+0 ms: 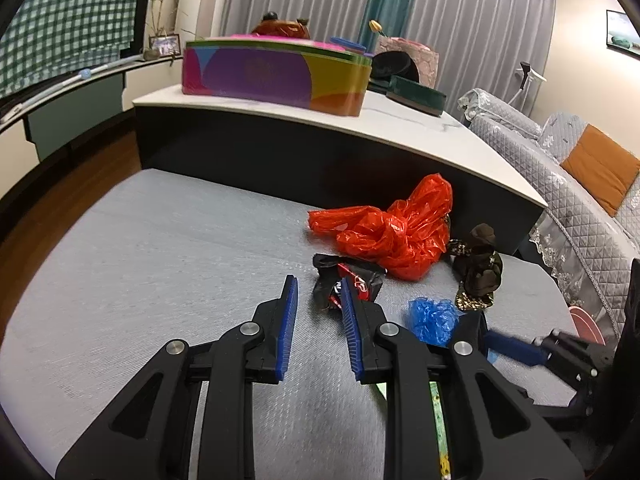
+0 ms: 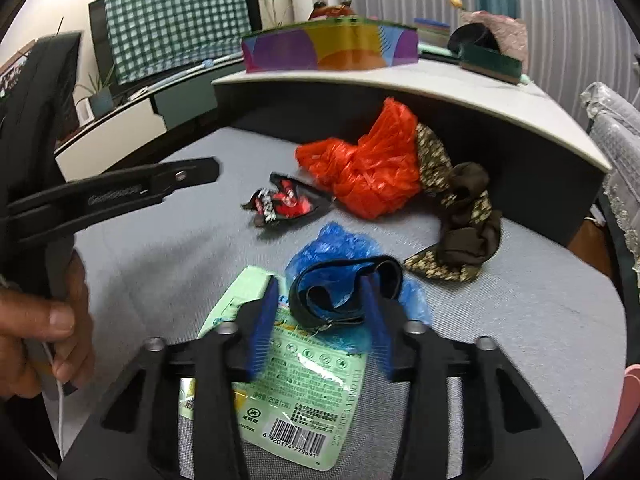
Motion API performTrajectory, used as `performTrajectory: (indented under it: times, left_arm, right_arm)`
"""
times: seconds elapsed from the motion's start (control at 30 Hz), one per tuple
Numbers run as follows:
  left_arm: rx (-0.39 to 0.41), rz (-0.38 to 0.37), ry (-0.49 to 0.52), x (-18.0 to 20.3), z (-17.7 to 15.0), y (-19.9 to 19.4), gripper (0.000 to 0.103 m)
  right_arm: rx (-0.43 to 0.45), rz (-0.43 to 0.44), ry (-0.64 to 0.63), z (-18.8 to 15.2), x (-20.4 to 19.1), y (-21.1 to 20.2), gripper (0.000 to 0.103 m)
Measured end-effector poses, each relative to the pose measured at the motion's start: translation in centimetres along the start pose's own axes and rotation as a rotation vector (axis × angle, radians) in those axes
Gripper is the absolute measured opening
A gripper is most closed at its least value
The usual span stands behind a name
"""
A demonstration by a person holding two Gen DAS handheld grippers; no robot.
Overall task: Collect trash
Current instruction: 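Move both open grippers back over the remaining trash on the mat, then grasp the black strap with the right gripper while the left grasps the black-red wrapper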
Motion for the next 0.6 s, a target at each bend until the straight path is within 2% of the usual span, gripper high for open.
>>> performTrajectory:
  times: [0.03, 0.13, 0.2, 0.23, 0.3, 0.6]
  left_arm:
    - [-0.004, -0.001, 0.001, 0.0, 0.0, 0.3, 0.023]
    - [-0.024, -0.012, -0.009, -0.1, 0.0, 1.6, 0.023]
    - [-0.045, -0.022, -0.022, -0.2, -0.1, 2.3, 0.025]
    - [-0.059, -0.028, -0.027, -0.2, -0.1, 2.8, 0.033]
    - [-0.079, -0.03, -0.036, -0.1, -0.3, 3.6, 0.044]
    - [-0.152, -0.035, -0.034, 1.0, -0.7, 5.6, 0.045]
  right_arm:
    - [-0.006, 0.009, -0.002, -0.1, -0.1, 0.1, 0.017]
    - [-0.002, 0.023, 0.006, -0.2, 0.1, -0.1, 0.011]
    - [0.015, 0.024, 0.03, 0.1, 0.6, -0.7, 0.01]
    - [0.026, 0.023, 0.042, 0.2, 0.9, -1.1, 0.009]
    - [0.049, 0.015, 0.063, 0.5, 1.7, -1.8, 0.009]
    - [0.112, -0.015, 0.125, 0.9, 4.0, -4.4, 0.009]
Point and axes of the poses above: each gripper's, at about its wrist camera, not at the fingertips, and y roughly the way its jaws point, x to its right, z to its top, the point moved 3 cm from there along y, roughly the way its jaws point, and after that the axes turned 5 degrees about y, right-handed, at the moved point
